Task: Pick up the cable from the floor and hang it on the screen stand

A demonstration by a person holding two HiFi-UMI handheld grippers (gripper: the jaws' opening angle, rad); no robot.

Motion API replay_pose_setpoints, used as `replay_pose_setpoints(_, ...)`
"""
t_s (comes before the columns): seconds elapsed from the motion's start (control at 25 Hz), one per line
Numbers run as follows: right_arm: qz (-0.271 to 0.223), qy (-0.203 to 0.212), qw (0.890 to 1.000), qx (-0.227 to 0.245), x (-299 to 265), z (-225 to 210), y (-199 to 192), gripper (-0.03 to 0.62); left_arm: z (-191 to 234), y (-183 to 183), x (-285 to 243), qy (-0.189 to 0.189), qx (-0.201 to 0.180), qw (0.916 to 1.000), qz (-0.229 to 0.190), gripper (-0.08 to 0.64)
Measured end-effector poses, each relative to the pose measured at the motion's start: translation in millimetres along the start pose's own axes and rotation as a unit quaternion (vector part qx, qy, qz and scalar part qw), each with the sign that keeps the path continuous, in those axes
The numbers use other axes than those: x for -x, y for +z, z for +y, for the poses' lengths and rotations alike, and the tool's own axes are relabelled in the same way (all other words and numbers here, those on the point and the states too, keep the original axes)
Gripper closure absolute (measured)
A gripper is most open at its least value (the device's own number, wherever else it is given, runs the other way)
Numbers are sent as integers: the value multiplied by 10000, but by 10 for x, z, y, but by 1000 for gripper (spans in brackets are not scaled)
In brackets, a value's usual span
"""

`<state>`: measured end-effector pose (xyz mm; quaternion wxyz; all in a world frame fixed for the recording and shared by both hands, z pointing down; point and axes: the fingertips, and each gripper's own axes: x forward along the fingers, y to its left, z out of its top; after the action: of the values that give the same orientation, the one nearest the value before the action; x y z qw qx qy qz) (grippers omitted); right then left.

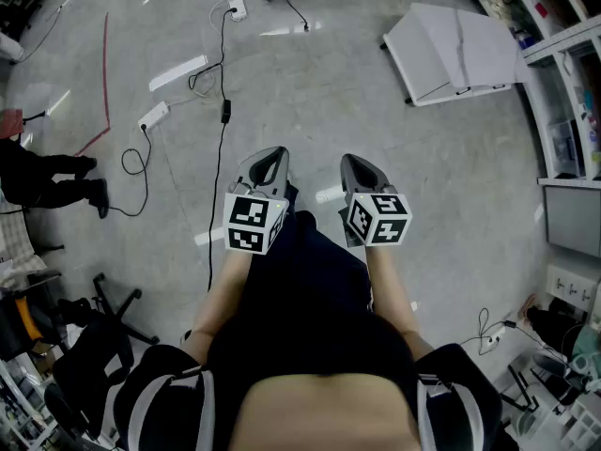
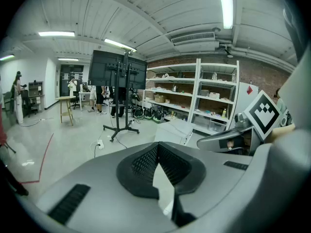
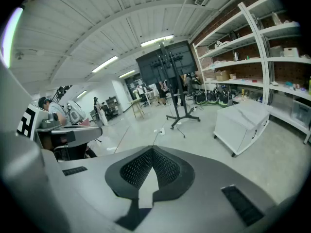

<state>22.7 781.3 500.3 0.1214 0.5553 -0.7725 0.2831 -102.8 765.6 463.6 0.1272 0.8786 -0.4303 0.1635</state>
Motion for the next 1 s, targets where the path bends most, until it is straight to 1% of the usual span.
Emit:
replay_pose_setpoints(0.12, 3, -57, 10000, 41, 84, 57, 1, 569, -29, 4, 123, -68, 31, 10000, 21, 552)
replay_pose_setpoints(0.24, -35, -74, 9999, 75, 39, 115, 83, 569, 51, 28, 162, -54, -14, 10000, 32, 552)
replay_pose_setpoints(0.52, -309, -7, 9995, 68, -254, 284, 404, 568, 398, 266, 108, -107, -90, 9997, -186, 552)
replay_pose_setpoints(0.68, -348, 23, 9991, 260, -457, 367, 578, 568, 633, 397, 2, -99, -106, 9994, -313, 552)
replay_pose_setpoints(1.0, -516, -80, 9983, 252, -763, 459, 787, 568, 949, 458, -149, -323, -181, 9986, -367, 552)
